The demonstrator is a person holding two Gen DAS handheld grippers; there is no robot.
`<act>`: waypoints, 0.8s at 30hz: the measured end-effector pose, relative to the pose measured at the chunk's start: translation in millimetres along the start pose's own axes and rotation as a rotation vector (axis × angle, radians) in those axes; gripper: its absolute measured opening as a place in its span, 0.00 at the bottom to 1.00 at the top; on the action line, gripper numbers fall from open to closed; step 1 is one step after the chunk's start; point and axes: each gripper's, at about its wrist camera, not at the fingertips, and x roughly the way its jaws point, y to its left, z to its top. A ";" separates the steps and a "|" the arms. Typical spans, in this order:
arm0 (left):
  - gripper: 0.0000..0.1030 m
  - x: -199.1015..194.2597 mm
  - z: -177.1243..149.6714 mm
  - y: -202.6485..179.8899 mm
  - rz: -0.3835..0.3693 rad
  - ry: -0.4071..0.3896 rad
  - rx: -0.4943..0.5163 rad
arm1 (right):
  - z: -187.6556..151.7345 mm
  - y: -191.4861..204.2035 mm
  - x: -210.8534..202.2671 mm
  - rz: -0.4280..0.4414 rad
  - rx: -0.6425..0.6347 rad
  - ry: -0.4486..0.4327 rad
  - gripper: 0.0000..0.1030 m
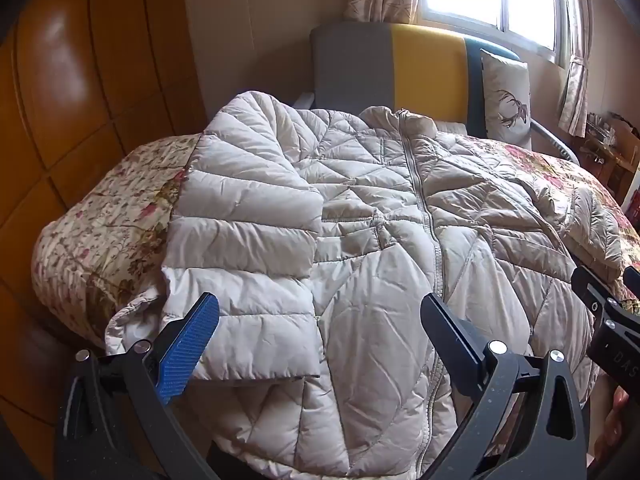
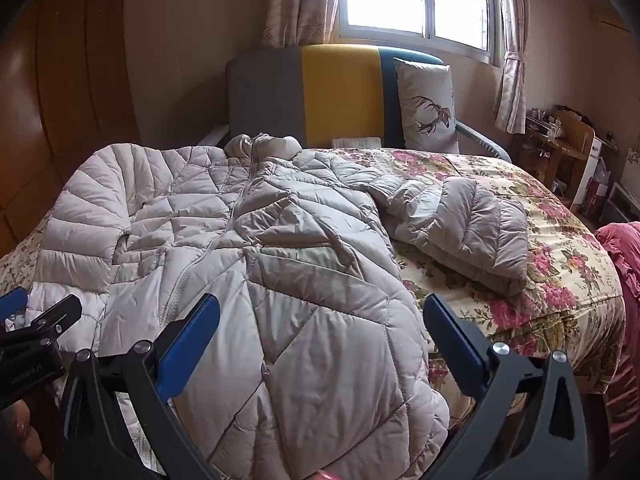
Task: Fold large clothes
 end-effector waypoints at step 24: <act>0.97 9.0 -2.9 3.1 0.011 0.030 -0.010 | -3.5 0.0 8.6 0.003 -0.010 0.018 0.98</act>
